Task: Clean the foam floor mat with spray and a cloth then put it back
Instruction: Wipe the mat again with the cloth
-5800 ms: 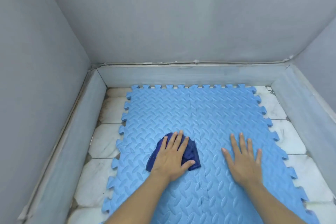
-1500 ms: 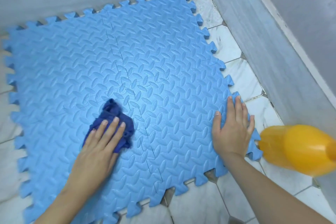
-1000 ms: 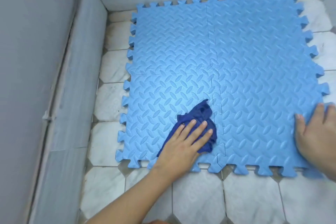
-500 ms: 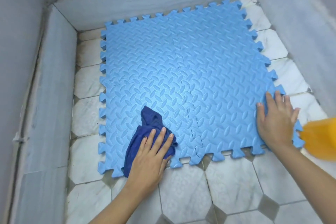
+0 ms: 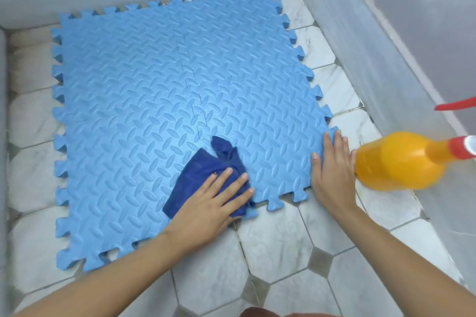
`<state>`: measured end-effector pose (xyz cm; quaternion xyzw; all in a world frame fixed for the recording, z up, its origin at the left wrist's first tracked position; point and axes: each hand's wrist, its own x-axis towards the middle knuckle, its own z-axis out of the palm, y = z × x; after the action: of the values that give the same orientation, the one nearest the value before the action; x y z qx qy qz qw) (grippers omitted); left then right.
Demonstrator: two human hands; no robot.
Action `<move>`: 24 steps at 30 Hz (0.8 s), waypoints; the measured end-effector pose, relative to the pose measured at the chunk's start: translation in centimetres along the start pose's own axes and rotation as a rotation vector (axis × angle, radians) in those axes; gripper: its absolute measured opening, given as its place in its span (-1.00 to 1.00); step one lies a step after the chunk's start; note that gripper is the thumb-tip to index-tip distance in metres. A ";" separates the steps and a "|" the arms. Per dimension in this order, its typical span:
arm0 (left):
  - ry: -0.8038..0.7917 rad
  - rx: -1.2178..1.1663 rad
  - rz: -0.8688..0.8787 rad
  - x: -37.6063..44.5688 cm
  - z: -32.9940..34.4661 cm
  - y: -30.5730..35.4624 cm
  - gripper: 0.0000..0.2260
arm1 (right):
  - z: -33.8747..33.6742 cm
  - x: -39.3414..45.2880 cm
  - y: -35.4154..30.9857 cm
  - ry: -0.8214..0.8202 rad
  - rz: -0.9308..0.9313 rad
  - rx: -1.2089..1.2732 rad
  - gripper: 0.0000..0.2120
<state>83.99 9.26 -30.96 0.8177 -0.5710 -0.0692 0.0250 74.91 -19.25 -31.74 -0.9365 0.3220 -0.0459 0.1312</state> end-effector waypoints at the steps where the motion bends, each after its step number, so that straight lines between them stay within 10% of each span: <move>1: -0.011 0.018 0.113 1.7 -0.2 0.6 -0.49 | 0.0 -0.3 0.0 -0.013 -0.029 0.048 -0.46; 4: -0.059 0.048 0.191 9.2 -1.1 -0.1 -0.49 | -0.1 -1.4 1.6 0.035 -0.072 0.049 -0.50; 11: -0.013 -0.166 -0.288 22.8 -3.7 -6.7 -0.53 | 1.0 -2.5 2.4 0.065 -0.078 -0.038 -0.49; 19: -0.019 -0.023 0.267 14.9 -0.8 -0.4 -0.51 | 0.8 -2.6 2.5 0.092 -0.084 -0.011 -0.49; 24: 0.072 -0.175 -0.203 21.3 -2.1 -3.7 -0.50 | 0.9 -2.6 2.6 0.081 -0.090 -0.003 -0.49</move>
<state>94.96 -9.45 -31.10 0.8680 -0.4756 -0.0914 0.1098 71.47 -19.47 -33.31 -0.9476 0.2845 -0.0892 0.1146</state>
